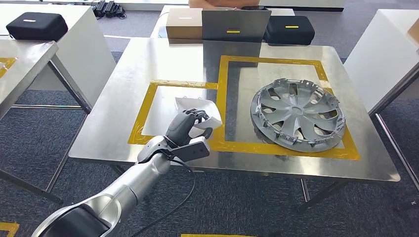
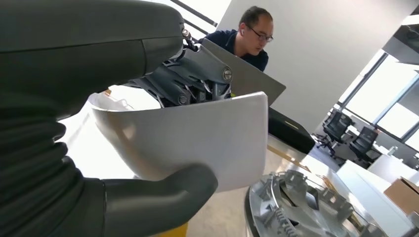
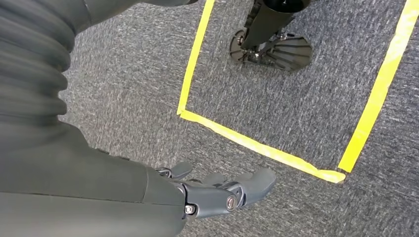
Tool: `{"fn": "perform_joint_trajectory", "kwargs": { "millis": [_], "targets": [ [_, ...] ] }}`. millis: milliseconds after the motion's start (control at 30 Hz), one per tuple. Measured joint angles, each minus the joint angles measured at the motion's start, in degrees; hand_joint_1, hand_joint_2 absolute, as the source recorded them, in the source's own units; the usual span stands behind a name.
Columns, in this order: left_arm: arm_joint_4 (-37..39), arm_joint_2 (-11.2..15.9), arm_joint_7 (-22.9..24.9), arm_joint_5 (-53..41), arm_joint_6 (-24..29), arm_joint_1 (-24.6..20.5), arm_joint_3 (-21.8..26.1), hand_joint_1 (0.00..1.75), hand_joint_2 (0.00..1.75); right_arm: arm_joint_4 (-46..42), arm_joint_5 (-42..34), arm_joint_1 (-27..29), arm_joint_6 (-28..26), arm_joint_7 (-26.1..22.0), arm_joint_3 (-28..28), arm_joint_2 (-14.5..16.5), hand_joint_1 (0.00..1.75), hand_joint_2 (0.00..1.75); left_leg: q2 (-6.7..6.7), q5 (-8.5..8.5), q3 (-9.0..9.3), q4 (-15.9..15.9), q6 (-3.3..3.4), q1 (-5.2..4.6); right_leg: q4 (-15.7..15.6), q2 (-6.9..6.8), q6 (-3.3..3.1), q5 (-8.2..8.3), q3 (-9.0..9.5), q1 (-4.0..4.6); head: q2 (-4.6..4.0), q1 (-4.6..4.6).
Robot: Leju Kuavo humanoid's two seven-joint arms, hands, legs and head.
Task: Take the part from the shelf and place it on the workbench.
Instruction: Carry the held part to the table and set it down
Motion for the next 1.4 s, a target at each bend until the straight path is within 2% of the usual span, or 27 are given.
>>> {"fn": "perform_joint_trajectory", "kwargs": {
  "millis": [33, 67, 200, 433, 600, 667, 767, 867, 933, 1133, 1400],
  "targets": [
    [0.3, 0.0, 0.4, -0.2, 0.8, -0.1, 0.1, 0.00, 1.75, 0.0, 0.1, 0.0, 0.0, 0.0, 0.1, 0.0, 0.00, 1.75, 0.00, 0.00, 0.00, 0.0, 0.00, 0.00, 0.0, 0.00, 0.00, 0.00, 0.00, 0.00, 0.00, -0.01],
    [0.5, 0.0, 0.9, -0.4, 1.6, -0.3, 0.2, 0.00, 1.75, 0.0, 0.3, 0.0, 0.0, 0.0, 0.3, 0.0, 0.00, 1.75, 0.00, 0.00, 0.00, 0.0, 0.00, 0.00, 0.0, 0.00, 0.00, 0.00, 0.01, 0.00, 0.00, 0.00],
    [1.3, -0.1, 2.4, -1.6, 4.5, -0.6, 0.8, 0.00, 0.00, 0.0, 0.5, 0.0, -0.1, 0.0, 0.8, 0.0, 0.00, 1.75, 0.00, 0.00, 0.00, 0.0, 0.00, 0.00, 0.0, 0.00, 0.00, 0.00, 0.01, 0.00, 0.00, 0.01],
    [2.5, -0.1, 3.6, -3.0, 9.4, -0.8, 1.9, 0.00, 0.00, 0.0, 0.8, 0.0, -0.2, -0.1, 1.0, 0.2, 0.00, 1.75, -0.01, 0.00, 0.00, 0.0, 0.00, 0.00, 0.0, -0.01, 0.00, 0.00, 0.02, 0.00, 0.00, 0.01],
    [2.9, 0.0, 1.0, -0.2, 8.3, -0.8, 4.0, 0.00, 0.00, 0.0, 1.1, 0.0, -0.1, 0.0, 1.2, 0.3, 0.00, 1.75, -0.01, 0.00, 0.00, 0.0, 0.00, 0.00, 0.0, -0.01, 0.00, 0.00, 0.02, 0.00, 0.00, 0.00],
    [2.9, 0.0, -0.8, 2.7, 4.6, -0.7, 5.5, 0.00, 0.00, 0.0, 1.1, 0.0, 0.1, -0.1, 1.2, 0.3, 0.00, 1.75, -0.01, 0.00, 0.00, 0.0, 0.00, 0.00, 0.0, -0.01, 0.00, 0.00, 0.02, 0.00, 0.00, 0.01],
    [1.4, 0.0, -2.3, 8.7, -4.7, 0.0, 8.3, 0.00, 0.00, 0.0, 1.1, 0.0, 1.2, -0.9, 1.2, 0.3, 0.00, 1.75, -0.01, 0.00, 0.00, 0.0, 0.00, 0.00, 0.0, 0.00, 0.00, 0.00, 0.02, 0.00, 0.00, 0.00],
    [-2.6, 0.1, -2.6, 14.9, -14.2, 1.7, 10.4, 0.00, 0.00, 0.0, 0.8, 0.0, 2.4, -3.2, 1.2, 0.3, 0.00, 1.75, -0.01, 0.00, 0.00, 0.0, 0.00, 0.00, 0.0, 0.00, 0.00, 0.00, 0.02, 0.00, 0.00, 0.01],
    [-6.3, 0.3, -2.8, 17.9, -18.4, 3.0, 11.0, 0.00, 0.00, 0.0, 0.4, 0.1, 3.2, -4.4, 1.2, 0.3, 0.00, 1.75, -0.01, 0.00, -0.01, 0.0, 0.00, 0.00, 0.0, 0.00, 0.00, -0.01, 0.01, 0.00, 0.00, 0.01],
    [-17.9, 1.3, -2.9, 23.8, -26.9, 6.5, 11.1, 0.00, 0.00, 0.0, -1.3, 0.6, 4.2, -6.3, 1.2, 0.3, 0.00, 1.75, -0.01, 0.00, -0.02, 0.0, 0.01, 0.00, 0.0, -0.01, 0.00, -0.01, 0.01, 0.00, 0.00, 0.01],
    [-28.7, 3.6, -2.9, 27.7, -32.3, 10.4, 11.1, 0.00, 0.00, 0.0, -2.9, 1.8, 3.7, -8.0, 0.7, 0.3, 0.00, 1.75, -0.01, -0.08, -0.03, 0.0, 0.18, -0.21, -0.1, -0.04, 0.09, 0.03, 0.03, -0.23, 0.00, -0.01]
  ]
}}
